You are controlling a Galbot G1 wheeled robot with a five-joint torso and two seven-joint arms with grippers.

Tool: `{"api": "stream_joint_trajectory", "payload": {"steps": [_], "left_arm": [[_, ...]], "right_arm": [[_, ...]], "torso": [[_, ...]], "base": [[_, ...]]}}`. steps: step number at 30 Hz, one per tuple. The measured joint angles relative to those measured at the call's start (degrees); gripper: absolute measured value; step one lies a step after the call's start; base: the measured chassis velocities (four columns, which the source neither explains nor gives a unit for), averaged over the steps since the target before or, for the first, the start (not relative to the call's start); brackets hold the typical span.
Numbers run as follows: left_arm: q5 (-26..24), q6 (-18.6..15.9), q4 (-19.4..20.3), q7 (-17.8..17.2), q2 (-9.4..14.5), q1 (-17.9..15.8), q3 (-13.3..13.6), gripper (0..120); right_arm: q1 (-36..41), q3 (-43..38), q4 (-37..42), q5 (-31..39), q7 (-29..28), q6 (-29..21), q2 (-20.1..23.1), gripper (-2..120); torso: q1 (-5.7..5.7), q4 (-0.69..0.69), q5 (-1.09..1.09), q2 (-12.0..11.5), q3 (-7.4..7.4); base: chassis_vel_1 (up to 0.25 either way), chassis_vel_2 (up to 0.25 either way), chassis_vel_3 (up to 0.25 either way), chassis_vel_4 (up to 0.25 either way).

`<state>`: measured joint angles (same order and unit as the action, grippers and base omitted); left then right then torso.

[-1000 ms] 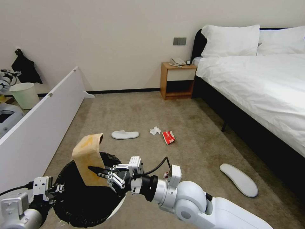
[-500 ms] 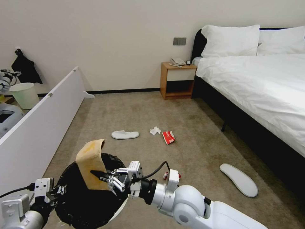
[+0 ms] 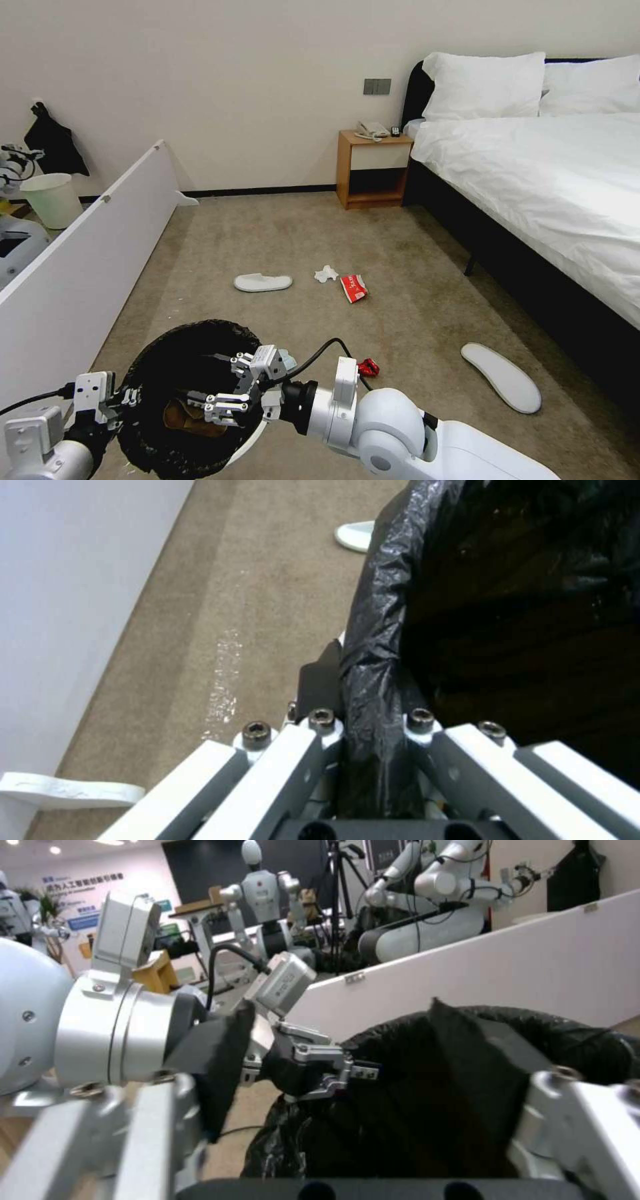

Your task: Pick up the trash bin, then pick up the garbage from the floor and place it into the trash bin.

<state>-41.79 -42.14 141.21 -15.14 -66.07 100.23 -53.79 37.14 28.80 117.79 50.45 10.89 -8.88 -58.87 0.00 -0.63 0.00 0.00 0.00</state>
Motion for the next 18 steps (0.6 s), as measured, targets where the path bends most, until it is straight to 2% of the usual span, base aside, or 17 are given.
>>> {"api": "stream_joint_trajectory", "payload": {"steps": [4,5,6,12,14,18], "left_arm": [[0.00,0.00,0.02,-0.05,-0.09,0.09,-0.01,3],[0.00,0.00,0.02,-0.05,-0.09,0.09,-0.01,3],[0.01,0.00,-0.08,-0.05,-0.20,0.10,-0.13,3],[0.33,0.00,-0.78,-0.04,-0.79,0.05,-1.25,3],[1.75,0.00,-1.78,0.06,-1.33,-0.76,-2.44,3],[2.03,0.00,-2.27,0.11,-1.54,-1.41,-3.34,3]], "right_arm": [[0.11,-0.19,0.28,-0.18,0.02,0.05,0.09,90],[0.11,-0.19,0.28,-0.18,0.02,0.05,0.09,90],[0.19,-1.03,0.55,-0.75,0.30,0.71,0.09,97],[0.41,-6.09,1.13,-1.23,1.10,2.29,-0.10,100],[1.06,-9.92,0.48,-1.16,1.17,3.34,-0.37,100],[2.09,-12.63,-0.54,-1.22,0.79,4.10,-0.99,100]], "torso": [[0.00,0.00,0.00,0.00,0.00],[0.00,0.00,0.00,0.00,0.00],[0.00,0.00,0.00,0.00,0.00],[0.00,0.00,0.00,0.00,0.00],[0.00,0.00,0.00,0.00,0.00],[0.00,0.00,-0.01,0.00,0.00]], "base": [[0.000,0.000,0.000,0.000],[0.000,0.000,0.000,0.000],[0.000,0.000,0.000,0.000],[0.000,0.000,0.000,0.000],[0.000,0.000,0.000,0.000],[0.000,0.000,0.000,0.000]]}}
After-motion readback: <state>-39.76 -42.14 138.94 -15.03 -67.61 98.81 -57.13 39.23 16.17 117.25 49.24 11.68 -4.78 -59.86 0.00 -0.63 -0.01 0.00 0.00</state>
